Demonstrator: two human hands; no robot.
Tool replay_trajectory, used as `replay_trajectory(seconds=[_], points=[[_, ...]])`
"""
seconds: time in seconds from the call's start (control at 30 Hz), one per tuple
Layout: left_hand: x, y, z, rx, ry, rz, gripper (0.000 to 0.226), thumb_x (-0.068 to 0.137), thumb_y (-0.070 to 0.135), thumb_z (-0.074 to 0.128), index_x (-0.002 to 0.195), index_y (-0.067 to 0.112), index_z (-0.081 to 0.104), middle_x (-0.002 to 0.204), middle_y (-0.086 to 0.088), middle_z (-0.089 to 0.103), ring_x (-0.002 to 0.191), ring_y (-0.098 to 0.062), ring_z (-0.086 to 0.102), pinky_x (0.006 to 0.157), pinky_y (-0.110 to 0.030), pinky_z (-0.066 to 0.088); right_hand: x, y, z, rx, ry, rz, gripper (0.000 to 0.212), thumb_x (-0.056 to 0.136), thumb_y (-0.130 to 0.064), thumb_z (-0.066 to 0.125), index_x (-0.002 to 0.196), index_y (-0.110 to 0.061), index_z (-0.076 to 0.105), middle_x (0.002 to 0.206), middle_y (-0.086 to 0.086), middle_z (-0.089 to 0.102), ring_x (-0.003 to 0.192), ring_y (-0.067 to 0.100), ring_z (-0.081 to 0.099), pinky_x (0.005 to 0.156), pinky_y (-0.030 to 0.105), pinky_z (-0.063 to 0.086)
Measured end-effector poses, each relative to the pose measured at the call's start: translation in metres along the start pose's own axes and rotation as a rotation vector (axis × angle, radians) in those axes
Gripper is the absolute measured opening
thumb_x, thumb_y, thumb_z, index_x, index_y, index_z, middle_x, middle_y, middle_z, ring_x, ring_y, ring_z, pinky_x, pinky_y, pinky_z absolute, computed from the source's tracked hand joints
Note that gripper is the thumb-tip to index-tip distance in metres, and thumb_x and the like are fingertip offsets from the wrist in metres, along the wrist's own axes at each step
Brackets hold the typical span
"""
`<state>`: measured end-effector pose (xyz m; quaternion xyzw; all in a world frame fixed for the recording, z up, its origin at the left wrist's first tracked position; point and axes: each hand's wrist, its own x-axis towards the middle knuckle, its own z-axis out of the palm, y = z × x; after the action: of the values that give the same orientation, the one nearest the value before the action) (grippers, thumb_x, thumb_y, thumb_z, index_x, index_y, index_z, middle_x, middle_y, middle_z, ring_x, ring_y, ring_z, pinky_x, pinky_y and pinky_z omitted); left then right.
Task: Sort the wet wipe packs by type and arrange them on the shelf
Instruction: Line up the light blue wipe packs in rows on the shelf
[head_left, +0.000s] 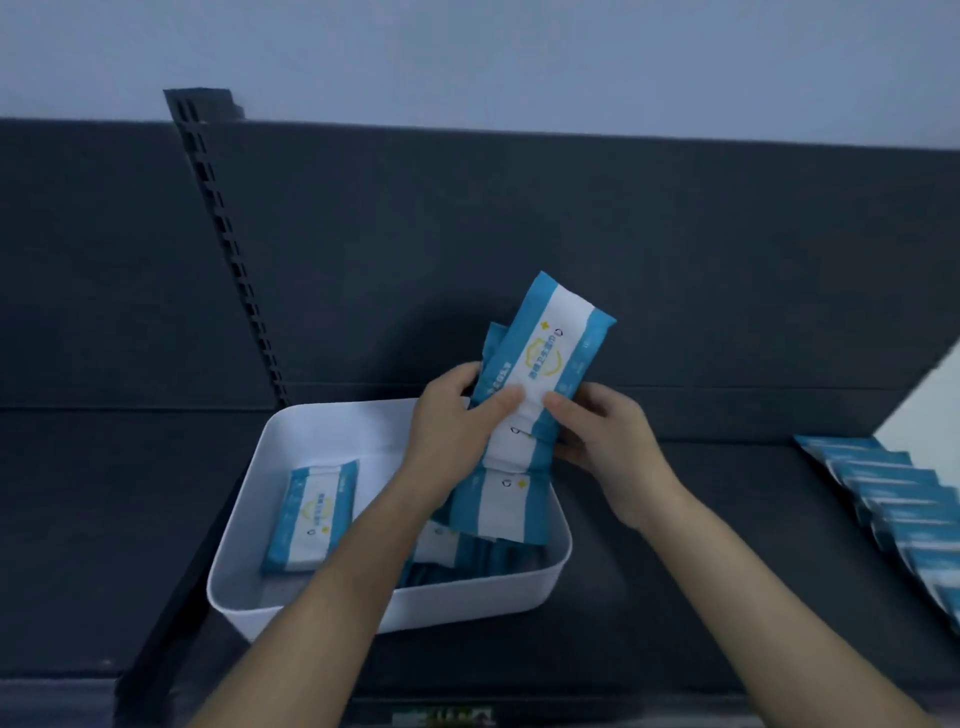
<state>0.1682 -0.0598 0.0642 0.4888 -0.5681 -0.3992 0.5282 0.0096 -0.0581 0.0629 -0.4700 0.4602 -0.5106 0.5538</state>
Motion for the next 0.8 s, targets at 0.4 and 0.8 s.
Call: replay_trajectory(seconds=[0.4, 0.8], points=[[0.0, 0.006, 0.086, 0.418, -0.346, 0.19, 0.026, 0.077, 0.041, 0.068, 0.1, 0.03, 0.067, 0.093, 0.014, 0.068, 0.084, -0.006, 0.063, 0.077, -0.04, 0.054, -0.045, 0.024, -0.103, 0.033, 0.333, -0.004, 0.062, 0.058, -0.019, 0.087, 0.112, -0.012, 0.056, 0.112, 0.011, 0.067, 0.104, 0.033, 0.066, 0.088, 0.047, 0.054], [0.021, 0.002, 0.183, 0.653, -0.611, 0.127, 0.036, 0.07, 0.039, 0.078, 0.1, 0.025, 0.066, 0.092, 0.01, 0.065, 0.082, -0.009, 0.062, 0.077, -0.041, 0.055, -0.042, 0.035, -0.221, -0.259, 0.514, 0.024, 0.032, 0.072, -0.006, 0.08, 0.098, -0.008, 0.061, 0.1, 0.009, 0.071, 0.091, 0.022, 0.068, 0.082, 0.039, 0.056]])
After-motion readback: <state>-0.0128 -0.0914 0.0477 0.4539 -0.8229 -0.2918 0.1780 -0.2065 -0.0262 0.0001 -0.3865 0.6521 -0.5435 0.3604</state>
